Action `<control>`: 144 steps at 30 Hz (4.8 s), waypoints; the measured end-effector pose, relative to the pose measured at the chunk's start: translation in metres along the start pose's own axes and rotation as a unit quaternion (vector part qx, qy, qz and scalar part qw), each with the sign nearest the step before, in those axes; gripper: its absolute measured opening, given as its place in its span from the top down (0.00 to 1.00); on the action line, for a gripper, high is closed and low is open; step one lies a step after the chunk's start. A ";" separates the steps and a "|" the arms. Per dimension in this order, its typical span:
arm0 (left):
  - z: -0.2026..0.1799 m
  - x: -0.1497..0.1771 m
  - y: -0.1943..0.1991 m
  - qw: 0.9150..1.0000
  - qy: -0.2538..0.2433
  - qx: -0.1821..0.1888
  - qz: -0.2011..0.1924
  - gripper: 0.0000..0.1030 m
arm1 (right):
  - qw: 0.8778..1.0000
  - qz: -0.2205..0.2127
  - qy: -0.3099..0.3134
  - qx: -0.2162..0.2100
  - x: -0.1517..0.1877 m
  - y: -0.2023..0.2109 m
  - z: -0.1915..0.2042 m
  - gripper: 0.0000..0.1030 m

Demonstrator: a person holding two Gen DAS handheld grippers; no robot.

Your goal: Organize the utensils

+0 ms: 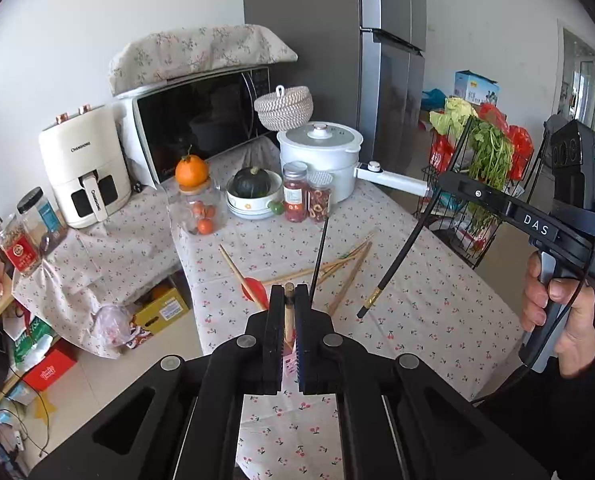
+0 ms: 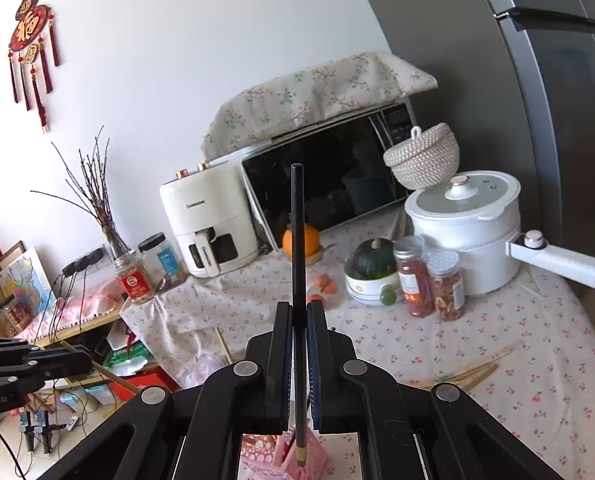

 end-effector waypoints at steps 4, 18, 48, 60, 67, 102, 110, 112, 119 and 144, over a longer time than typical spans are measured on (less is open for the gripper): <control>-0.001 -0.006 -0.031 0.999 -0.007 0.011 0.048 0.96 | 1.000 0.005 0.008 -0.012 0.004 -0.025 0.010 0.94; 0.021 -0.017 -0.110 0.990 0.050 0.038 0.122 0.95 | 0.992 0.126 -0.008 -0.013 0.043 -0.112 0.002 0.91; 0.008 0.031 -0.088 0.985 0.173 0.003 -0.003 0.12 | 0.982 0.110 -0.101 0.114 0.047 -0.036 -0.093 0.00; 0.015 0.025 -0.090 0.985 0.168 -0.038 -0.021 0.00 | 0.953 0.170 -0.143 0.206 0.083 -0.055 -0.142 0.00; 0.024 0.020 -0.089 0.982 0.178 -0.059 -0.033 0.00 | 0.935 0.249 -0.093 0.235 0.097 -0.097 -0.145 0.00; 0.036 0.021 -0.111 0.981 0.185 -0.060 -0.009 0.00 | 0.893 0.277 -0.266 0.236 0.131 -0.183 -0.259 0.60; 0.035 0.023 -0.118 0.984 0.170 -0.043 0.017 0.00 | 0.880 0.344 -0.129 0.303 0.135 -0.225 -0.233 0.61; 0.032 0.022 -0.117 0.985 0.167 -0.034 0.017 0.00 | 0.878 0.349 -0.117 0.307 0.137 -0.222 -0.231 0.65; 0.009 0.022 -0.110 0.991 0.135 0.012 0.013 0.00 | 0.872 0.349 -0.183 0.290 0.139 -0.167 -0.259 0.94; -0.220 -0.063 -0.300 0.977 -0.051 0.061 0.199 0.72 | 0.918 0.220 -0.251 0.216 0.078 -0.006 -0.273 0.94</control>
Point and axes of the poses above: each gripper's, at about its wrist camera, not at the fingertips, and y roughly against the way its jaws point, z to its left, x to its underside, the point moved 2 cm from there along -y, roughly the way its jaws point, and after that the axes turned 8 degrees about -x, right-handed, at the moved point
